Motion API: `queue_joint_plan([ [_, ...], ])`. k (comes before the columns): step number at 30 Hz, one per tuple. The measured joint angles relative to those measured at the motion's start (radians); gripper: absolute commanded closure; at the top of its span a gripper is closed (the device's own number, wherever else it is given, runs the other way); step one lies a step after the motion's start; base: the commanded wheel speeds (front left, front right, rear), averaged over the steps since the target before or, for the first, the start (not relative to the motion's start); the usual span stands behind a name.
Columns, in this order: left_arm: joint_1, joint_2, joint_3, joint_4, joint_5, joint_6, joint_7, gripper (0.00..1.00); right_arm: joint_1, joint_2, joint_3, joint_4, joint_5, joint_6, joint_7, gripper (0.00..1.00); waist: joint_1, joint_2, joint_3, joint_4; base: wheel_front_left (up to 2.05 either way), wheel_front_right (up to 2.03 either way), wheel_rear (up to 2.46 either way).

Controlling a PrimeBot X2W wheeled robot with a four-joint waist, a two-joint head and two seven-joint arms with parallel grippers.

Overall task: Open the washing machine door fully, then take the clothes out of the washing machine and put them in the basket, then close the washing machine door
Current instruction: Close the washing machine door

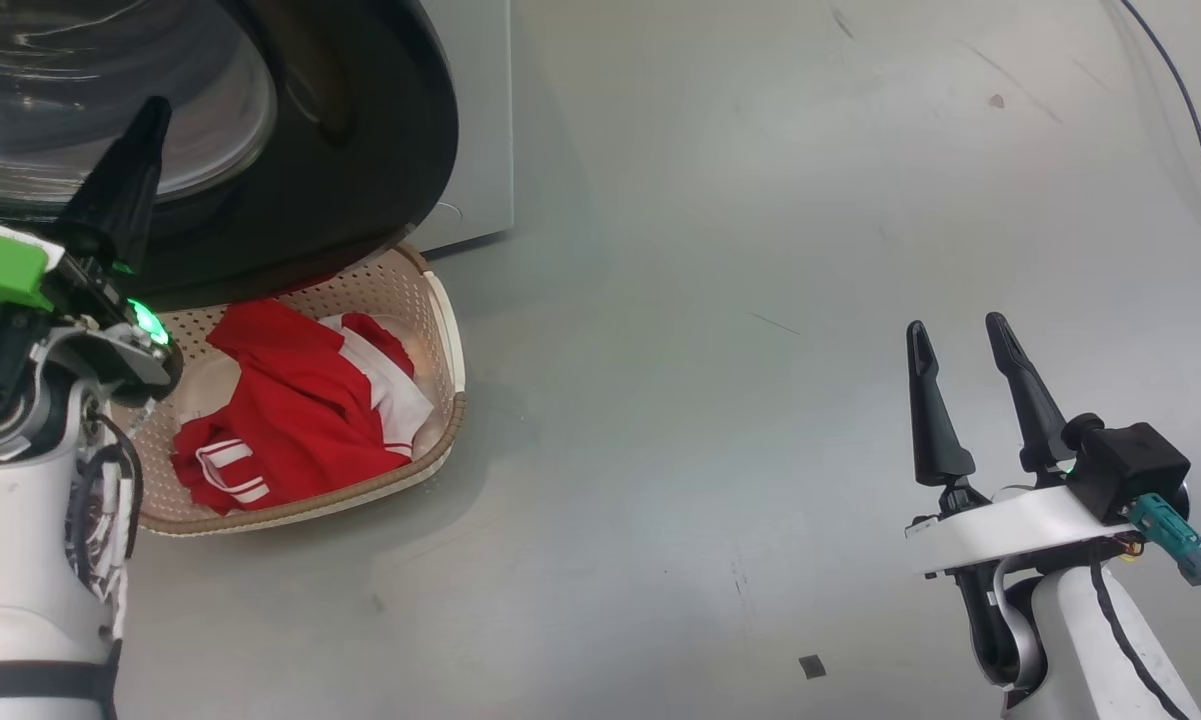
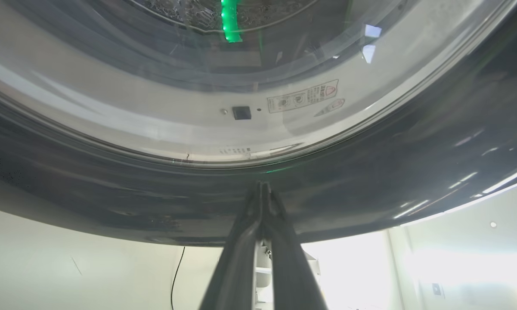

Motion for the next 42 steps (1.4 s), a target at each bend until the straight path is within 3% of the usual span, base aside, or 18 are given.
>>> queue_joint_plan([
  [9, 0.121, -0.024, -0.004, -0.156, 0.025, 0.000, 0.020, 1.00, 0.010, -0.012, -0.014, -0.001, -0.013, 0.000, 0.000, 0.00, 0.0000, 0.0000, -0.031, 0.070, 0.00, 0.00, 0.00],
  [10, 0.135, -0.028, -0.006, -0.176, 0.026, 0.000, 0.022, 0.71, 0.015, -0.015, -0.015, -0.001, -0.013, 0.000, 0.000, 0.00, 0.0000, 0.0000, -0.035, 0.079, 0.00, 0.00, 0.00],
  [11, 0.151, -0.031, -0.008, -0.192, 0.027, 0.000, 0.028, 0.50, 0.019, -0.017, -0.016, -0.001, -0.015, 0.000, 0.000, 0.00, 0.0000, 0.0000, -0.039, 0.088, 0.00, 0.00, 0.00],
  [13, 0.185, -0.041, -0.010, -0.215, 0.037, 0.000, 0.027, 0.28, 0.023, -0.024, -0.020, -0.001, -0.017, 0.000, 0.000, 0.00, 0.0000, 0.0000, -0.046, 0.107, 0.00, 0.00, 0.00],
  [14, 0.203, -0.049, -0.008, -0.225, 0.037, 0.000, 0.026, 0.09, 0.023, -0.027, -0.021, -0.001, -0.017, 0.000, 0.000, 0.00, 0.0000, 0.0000, -0.050, 0.116, 0.00, 0.00, 0.00],
  [15, 0.221, -0.056, -0.008, -0.237, 0.041, 0.000, 0.024, 0.00, 0.024, -0.029, -0.021, -0.001, -0.018, 0.000, 0.000, 0.00, 0.0000, 0.0000, -0.054, 0.126, 0.00, 0.00, 0.00],
  [24, 0.384, -0.088, 0.006, -0.341, 0.110, 0.000, -0.043, 0.00, 0.055, -0.033, -0.027, 0.000, -0.028, -0.001, 0.000, 0.00, 0.0000, 0.0000, -0.109, 0.199, 0.00, 0.00, 0.00],
  [27, 0.427, -0.089, -0.001, -0.364, 0.186, 0.000, -0.087, 0.00, 0.077, -0.035, -0.027, 0.002, -0.034, -0.001, 0.000, 0.00, 0.0000, 0.0000, -0.127, 0.220, 0.00, 0.00, 0.00],
  [37, 0.502, -0.037, -0.042, -0.468, 0.489, 0.000, -0.253, 0.00, 0.114, -0.034, -0.030, 0.009, -0.034, -0.010, 0.000, 0.00, 0.0000, 0.0000, -0.187, 0.270, 0.00, 0.00, 0.00],
  [42, 0.534, 0.045, -0.101, -0.514, 0.738, -0.001, -0.360, 0.00, 0.127, -0.035, -0.029, 0.008, -0.036, -0.010, 0.000, 0.00, 0.0000, 0.0000, -0.214, 0.298, 0.00, 0.00, 0.00],
])
